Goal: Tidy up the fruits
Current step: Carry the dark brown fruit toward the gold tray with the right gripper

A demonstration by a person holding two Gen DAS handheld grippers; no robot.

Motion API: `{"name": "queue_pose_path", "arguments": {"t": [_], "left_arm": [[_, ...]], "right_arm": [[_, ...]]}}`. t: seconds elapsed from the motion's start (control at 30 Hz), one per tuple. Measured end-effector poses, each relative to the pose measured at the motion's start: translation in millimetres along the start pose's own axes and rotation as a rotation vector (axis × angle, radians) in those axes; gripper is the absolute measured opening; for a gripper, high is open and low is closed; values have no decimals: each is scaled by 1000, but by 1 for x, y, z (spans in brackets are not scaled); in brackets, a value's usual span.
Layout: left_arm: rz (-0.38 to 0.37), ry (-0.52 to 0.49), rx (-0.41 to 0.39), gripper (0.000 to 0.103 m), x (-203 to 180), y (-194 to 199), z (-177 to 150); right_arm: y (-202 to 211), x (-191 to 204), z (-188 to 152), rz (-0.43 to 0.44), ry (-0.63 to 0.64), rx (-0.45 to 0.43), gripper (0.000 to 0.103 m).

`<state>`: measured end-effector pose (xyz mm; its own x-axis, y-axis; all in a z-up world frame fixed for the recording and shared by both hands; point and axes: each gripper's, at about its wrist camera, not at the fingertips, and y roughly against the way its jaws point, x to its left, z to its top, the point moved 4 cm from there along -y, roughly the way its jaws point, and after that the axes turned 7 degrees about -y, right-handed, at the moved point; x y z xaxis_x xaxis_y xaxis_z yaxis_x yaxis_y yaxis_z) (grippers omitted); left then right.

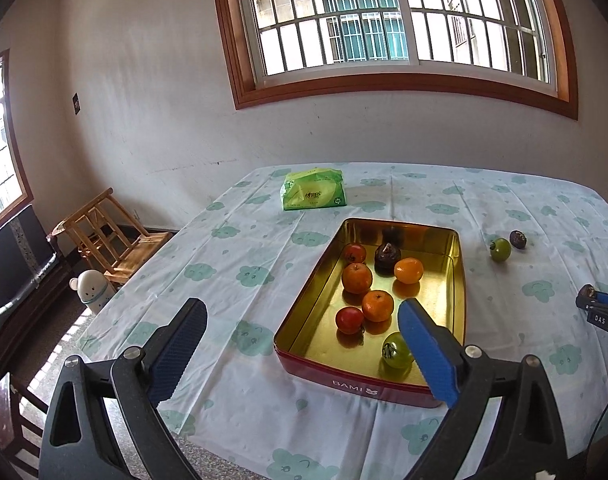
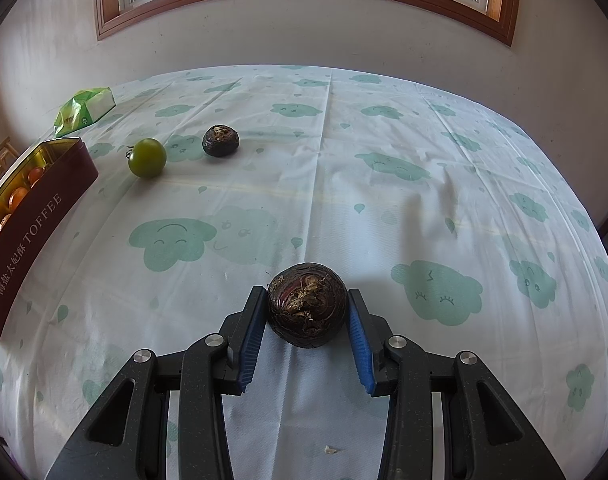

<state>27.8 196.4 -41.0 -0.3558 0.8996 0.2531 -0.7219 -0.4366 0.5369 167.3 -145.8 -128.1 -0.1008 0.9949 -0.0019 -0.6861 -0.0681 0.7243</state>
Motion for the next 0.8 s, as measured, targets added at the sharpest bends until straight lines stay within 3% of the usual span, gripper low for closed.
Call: {"name": "queue_pose_path", "arguments": {"t": [0.67,0.8], "left_arm": [[-28,-3,12,96,1,-6,-9],[-22,-2,10,96,4,-7,-10]], "right_arm": [[1,0,1,-33,14,-5,41],[12,8,2,-2,-18,-15,41]]}}
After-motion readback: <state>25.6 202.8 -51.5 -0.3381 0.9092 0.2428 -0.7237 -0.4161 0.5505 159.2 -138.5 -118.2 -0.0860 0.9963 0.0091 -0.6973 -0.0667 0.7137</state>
